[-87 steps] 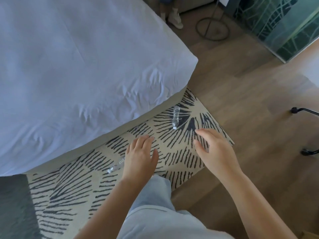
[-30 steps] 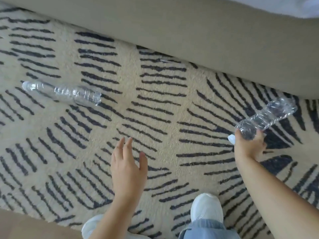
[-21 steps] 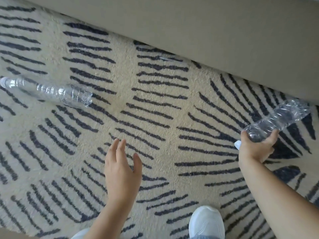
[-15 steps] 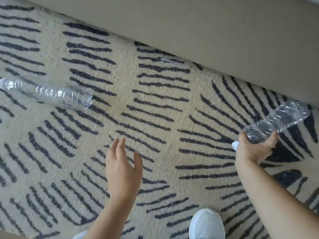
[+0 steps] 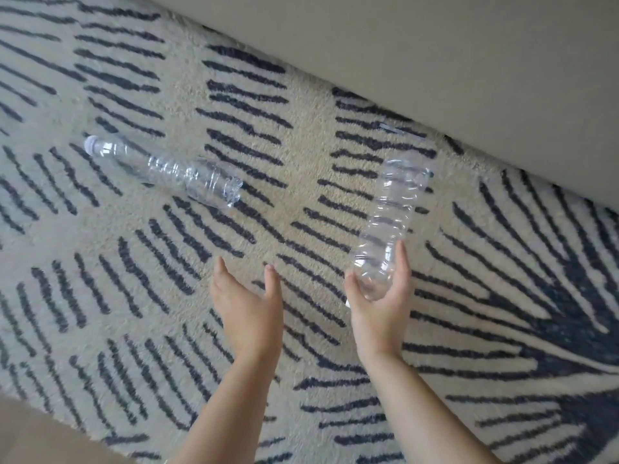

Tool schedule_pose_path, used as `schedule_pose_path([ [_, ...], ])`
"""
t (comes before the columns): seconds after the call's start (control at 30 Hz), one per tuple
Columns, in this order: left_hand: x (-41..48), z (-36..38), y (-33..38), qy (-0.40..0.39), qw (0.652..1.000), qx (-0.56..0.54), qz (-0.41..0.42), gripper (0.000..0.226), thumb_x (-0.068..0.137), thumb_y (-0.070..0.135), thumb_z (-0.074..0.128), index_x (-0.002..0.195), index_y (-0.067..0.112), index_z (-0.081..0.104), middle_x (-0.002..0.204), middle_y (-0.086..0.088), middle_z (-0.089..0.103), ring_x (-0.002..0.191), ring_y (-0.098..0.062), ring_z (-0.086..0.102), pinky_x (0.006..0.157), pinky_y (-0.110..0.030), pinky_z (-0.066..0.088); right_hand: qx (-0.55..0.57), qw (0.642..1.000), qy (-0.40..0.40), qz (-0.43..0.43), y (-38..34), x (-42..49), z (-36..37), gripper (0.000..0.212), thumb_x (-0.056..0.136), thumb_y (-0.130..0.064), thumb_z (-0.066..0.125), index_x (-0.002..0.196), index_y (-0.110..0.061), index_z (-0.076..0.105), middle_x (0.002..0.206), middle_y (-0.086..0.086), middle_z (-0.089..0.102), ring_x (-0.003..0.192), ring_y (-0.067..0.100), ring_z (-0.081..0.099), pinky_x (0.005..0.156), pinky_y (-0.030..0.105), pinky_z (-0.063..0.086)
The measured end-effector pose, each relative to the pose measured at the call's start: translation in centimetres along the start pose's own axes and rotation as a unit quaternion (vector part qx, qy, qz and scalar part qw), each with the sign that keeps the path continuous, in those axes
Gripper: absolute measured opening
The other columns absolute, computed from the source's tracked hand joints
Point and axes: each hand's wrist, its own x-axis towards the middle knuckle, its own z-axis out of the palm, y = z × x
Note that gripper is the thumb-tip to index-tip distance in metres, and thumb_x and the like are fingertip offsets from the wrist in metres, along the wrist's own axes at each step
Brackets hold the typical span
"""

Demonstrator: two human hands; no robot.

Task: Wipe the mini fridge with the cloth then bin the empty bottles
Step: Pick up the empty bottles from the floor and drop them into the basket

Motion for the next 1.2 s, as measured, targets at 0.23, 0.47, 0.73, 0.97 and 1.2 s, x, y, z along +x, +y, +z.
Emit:
schedule_pose_path([
  [0.23,4.7,0.3,2.1,0.02,0.986,-0.139,-0.091,0.092,0.076,0.054,0.064,0.146,0.022,0.014,0.148,-0.007,0.029,0.133,-0.023,0.032,0.105,-0.038,0.031,-0.021,0.989,-0.112,-0.093,-0.3,1.0,3.0,0.077,0.075,-0.005,0.072,0.13,-0.039,0.029,0.118,-0.019,0.041,0.094,-0.006,0.059,0.072,0.005,0.046],
  [0.47,10.2,0.5,4.8,0.061,0.956,-0.262,-0.118,0.105,0.067,0.06,0.069,0.146,0.022,0.01,0.148,-0.006,0.027,0.131,-0.024,0.035,0.104,-0.037,0.032,-0.007,0.974,-0.191,-0.124,0.0,4.2,5.3,0.078,0.076,-0.006,0.071,0.134,-0.037,0.03,0.13,0.004,0.049,0.105,0.006,0.059,0.082,0.018,0.051],
  [0.73,13.3,1.3,7.2,0.1,0.936,-0.294,-0.165,0.101,0.067,0.059,0.07,0.142,0.017,0.017,0.135,-0.004,0.043,0.1,-0.021,0.054,0.078,-0.033,0.045,0.013,0.972,-0.192,-0.135,-0.9,5.2,7.5,0.072,0.074,-0.017,0.073,0.124,-0.049,0.032,0.125,-0.025,0.037,0.098,-0.001,0.06,0.076,0.012,0.049],
  [0.97,12.1,0.6,5.9,0.07,0.941,-0.306,-0.13,0.079,0.076,0.039,0.07,0.138,0.02,0.025,0.116,0.0,0.049,0.079,-0.003,0.05,0.055,-0.014,0.032,-0.006,0.974,-0.196,-0.111,-1.6,5.2,8.0,0.074,0.074,-0.012,0.073,0.126,-0.046,0.033,0.13,-0.009,0.043,0.097,0.005,0.062,0.073,0.011,0.05],
  [1.2,6.3,-5.1,3.6,0.062,0.943,-0.299,-0.136,0.068,0.076,0.032,0.073,0.13,0.019,0.033,0.108,0.001,0.051,0.086,-0.004,0.052,0.061,-0.004,0.04,-0.012,0.973,-0.223,-0.064,-6.4,1.1,6.6,0.073,0.077,-0.013,0.072,0.133,-0.042,0.034,0.135,0.0,0.045,0.096,0.004,0.062,0.068,0.009,0.049],
])
